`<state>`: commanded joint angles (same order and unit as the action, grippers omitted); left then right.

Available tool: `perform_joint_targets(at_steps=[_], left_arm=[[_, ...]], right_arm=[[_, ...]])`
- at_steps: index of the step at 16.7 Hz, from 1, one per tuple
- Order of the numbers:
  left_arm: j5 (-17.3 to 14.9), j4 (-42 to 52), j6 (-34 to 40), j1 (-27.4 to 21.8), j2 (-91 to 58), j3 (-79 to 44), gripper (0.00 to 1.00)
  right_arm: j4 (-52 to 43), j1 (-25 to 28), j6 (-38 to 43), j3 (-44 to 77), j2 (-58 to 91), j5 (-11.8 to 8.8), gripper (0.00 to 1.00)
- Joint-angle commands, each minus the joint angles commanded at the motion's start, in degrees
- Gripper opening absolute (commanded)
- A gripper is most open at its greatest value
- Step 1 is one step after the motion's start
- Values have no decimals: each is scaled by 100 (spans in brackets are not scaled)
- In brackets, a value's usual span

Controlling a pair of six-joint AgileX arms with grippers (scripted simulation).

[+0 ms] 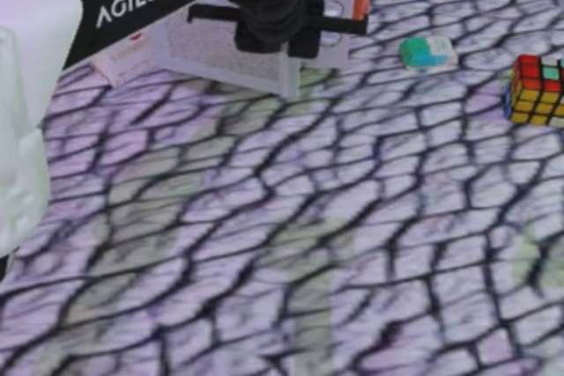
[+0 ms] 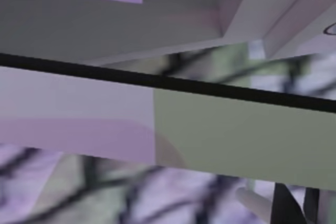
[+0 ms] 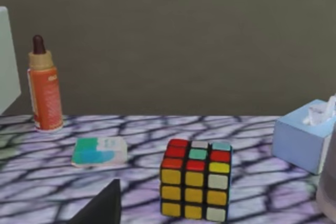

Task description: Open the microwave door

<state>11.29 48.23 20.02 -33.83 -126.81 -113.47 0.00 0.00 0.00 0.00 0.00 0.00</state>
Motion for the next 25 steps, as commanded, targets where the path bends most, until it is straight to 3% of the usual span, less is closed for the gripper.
perform_joint_targets(at_steps=[7, 15, 25], left_arm=[[-40, -16, 8, -38, -1, 21, 0], [-329, -446, -616, 100, 565, 907, 0], [-330, -447, -617, 100, 566, 909, 0]], right_arm=[[0, 0, 0, 0, 0, 0, 100], [0, 0, 0, 0, 0, 0, 100], [0, 0, 0, 0, 0, 0, 100]])
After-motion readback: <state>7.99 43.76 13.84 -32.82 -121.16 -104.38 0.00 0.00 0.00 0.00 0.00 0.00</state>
